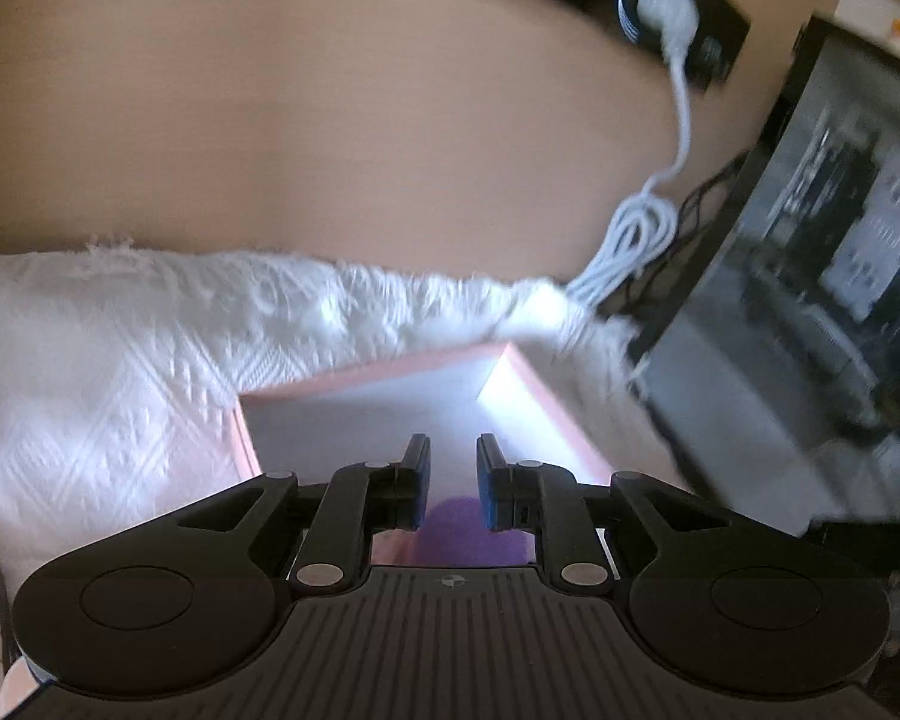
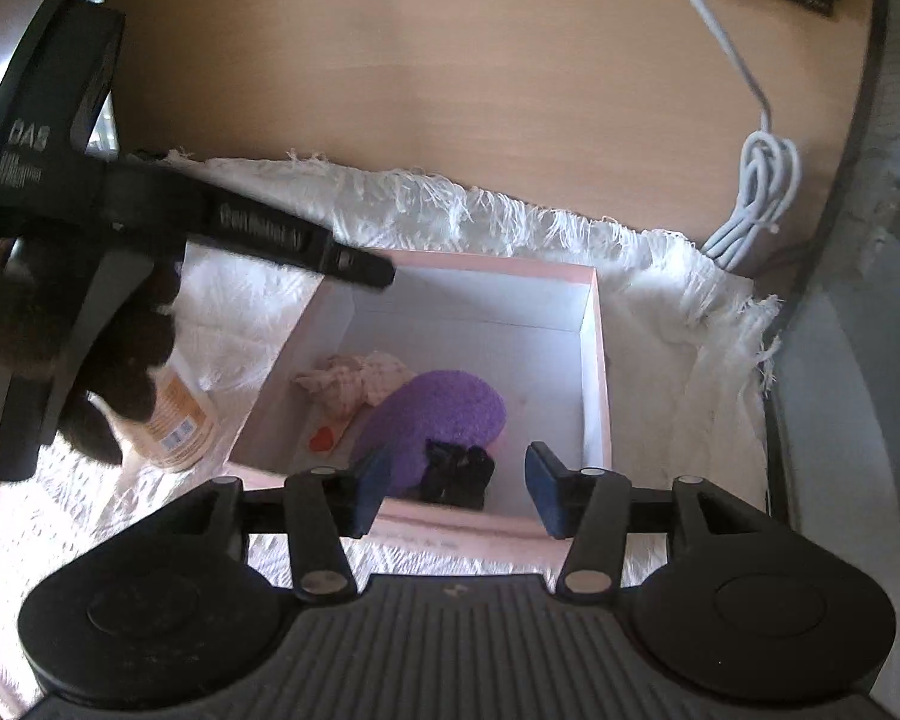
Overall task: Organize soft objects
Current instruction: 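Move both tools back over the bed toward the tissue and headband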
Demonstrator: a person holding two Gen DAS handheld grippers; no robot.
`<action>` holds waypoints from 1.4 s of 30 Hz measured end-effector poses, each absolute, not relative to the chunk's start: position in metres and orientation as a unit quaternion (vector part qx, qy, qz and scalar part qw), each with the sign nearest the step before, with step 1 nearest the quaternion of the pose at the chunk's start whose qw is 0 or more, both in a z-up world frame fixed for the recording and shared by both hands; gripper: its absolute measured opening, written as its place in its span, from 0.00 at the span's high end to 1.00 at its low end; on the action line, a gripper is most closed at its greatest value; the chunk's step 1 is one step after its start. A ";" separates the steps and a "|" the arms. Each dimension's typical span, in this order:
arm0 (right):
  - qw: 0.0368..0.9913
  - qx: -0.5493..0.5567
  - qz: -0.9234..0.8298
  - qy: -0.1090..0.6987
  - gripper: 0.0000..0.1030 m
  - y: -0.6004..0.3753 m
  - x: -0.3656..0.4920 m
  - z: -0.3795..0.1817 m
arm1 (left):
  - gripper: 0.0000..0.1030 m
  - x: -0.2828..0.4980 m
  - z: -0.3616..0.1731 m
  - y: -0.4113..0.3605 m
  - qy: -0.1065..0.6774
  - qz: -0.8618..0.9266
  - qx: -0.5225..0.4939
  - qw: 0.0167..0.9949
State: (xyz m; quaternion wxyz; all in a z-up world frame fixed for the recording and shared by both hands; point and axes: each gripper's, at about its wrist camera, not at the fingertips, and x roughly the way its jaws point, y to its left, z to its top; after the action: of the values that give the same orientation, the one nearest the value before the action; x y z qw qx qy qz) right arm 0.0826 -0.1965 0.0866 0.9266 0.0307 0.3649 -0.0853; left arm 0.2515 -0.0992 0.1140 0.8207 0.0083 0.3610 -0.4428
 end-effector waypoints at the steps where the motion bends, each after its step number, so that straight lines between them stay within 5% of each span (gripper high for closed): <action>1: 0.928 0.026 -0.084 0.362 0.51 -0.196 0.076 0.087 | 0.82 0.248 0.117 -0.095 0.352 -0.445 0.002 0.823; 8: 0.942 -0.018 -0.082 0.324 0.43 -0.179 0.039 0.087 | 0.82 0.212 0.131 -0.072 0.318 -0.449 0.008 0.835; 25: 0.935 -0.043 0.030 0.351 0.43 -0.111 0.049 0.090 | 0.82 0.156 0.109 0.093 0.282 -0.307 -0.029 0.908; 34: 0.921 0.003 0.082 0.381 0.43 -0.075 0.106 0.114 | 0.82 0.179 0.057 0.160 0.350 -0.204 -0.047 0.913; 42: 0.884 0.062 0.089 0.456 0.45 -0.039 0.241 0.152 | 0.82 0.183 0.050 0.172 0.344 -0.223 -0.047 0.911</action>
State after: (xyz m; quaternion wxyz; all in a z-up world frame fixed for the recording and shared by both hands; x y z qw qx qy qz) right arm 0.2406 -0.0393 0.1522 0.8836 0.0620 0.4555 0.0888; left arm 0.1831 0.1717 0.0496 0.9110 -0.0473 0.3437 -0.2231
